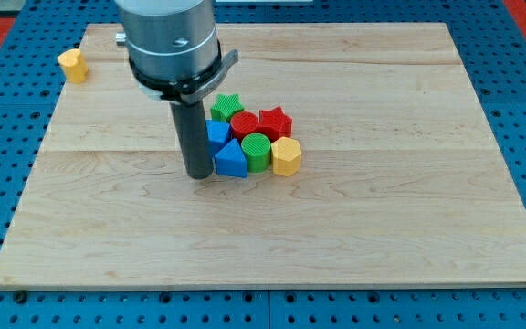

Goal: Nudge the group of blocks up a bit

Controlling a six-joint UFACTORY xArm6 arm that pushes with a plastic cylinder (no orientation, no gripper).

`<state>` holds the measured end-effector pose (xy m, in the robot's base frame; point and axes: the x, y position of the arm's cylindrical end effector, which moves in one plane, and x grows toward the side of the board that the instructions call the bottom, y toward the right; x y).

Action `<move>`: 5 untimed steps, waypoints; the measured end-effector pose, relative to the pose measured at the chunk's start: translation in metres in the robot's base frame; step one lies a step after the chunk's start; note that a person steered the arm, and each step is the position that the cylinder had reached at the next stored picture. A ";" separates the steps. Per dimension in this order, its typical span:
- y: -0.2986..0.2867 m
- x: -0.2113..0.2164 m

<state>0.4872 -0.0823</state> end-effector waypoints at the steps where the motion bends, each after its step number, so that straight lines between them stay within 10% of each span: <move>1: 0.029 0.013; 5: 0.111 0.028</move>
